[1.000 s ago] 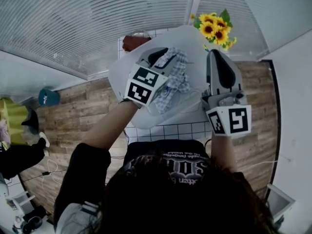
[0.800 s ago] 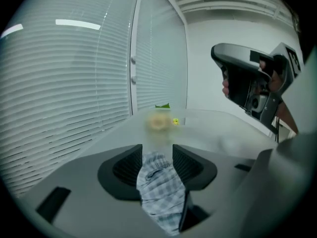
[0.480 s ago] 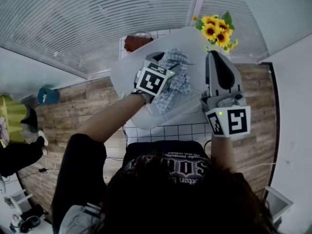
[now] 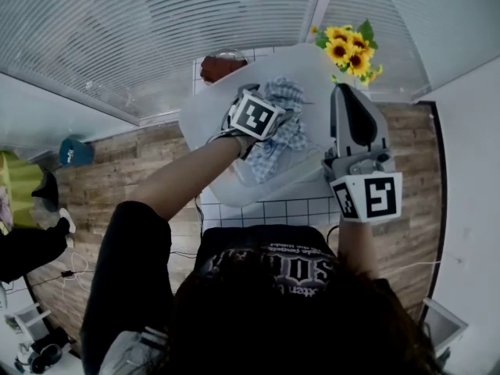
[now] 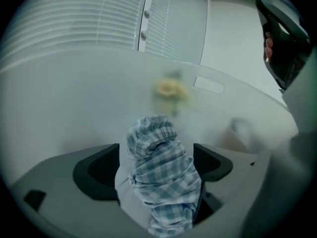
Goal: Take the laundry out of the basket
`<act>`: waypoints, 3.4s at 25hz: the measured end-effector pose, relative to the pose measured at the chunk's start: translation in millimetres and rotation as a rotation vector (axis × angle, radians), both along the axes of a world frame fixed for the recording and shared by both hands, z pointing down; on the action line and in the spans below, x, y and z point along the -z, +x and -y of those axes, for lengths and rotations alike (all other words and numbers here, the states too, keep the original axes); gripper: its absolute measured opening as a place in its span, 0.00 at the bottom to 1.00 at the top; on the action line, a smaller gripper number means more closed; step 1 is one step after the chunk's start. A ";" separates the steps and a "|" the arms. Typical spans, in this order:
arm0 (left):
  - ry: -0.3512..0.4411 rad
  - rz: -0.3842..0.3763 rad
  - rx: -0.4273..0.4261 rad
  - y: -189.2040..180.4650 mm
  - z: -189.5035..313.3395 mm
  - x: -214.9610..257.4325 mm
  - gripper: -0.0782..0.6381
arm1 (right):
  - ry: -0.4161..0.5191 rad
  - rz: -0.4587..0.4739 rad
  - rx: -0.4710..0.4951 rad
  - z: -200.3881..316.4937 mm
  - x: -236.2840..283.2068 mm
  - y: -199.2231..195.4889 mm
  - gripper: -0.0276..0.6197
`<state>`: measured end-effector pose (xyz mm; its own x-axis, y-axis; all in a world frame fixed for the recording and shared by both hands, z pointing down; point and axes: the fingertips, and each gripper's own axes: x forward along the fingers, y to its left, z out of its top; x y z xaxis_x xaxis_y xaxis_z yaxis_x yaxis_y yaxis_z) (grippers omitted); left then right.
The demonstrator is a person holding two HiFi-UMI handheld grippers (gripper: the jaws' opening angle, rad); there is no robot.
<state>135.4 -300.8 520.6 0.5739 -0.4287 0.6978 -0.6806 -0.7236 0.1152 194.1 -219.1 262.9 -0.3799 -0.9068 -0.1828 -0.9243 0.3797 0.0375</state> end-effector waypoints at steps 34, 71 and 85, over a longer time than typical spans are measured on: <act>-0.126 0.173 -0.181 22.1 -18.2 -84.8 0.63 | -0.025 -0.010 -0.034 -3.3 -10.5 3.1 0.09; 0.175 0.022 -0.207 19.6 -21.1 32.4 0.39 | -0.004 -0.026 -0.053 -19.5 -2.9 -7.9 0.09; 0.404 -0.038 -0.197 8.2 -41.2 115.7 0.39 | -0.011 -0.050 -0.023 -22.8 -7.7 -29.9 0.09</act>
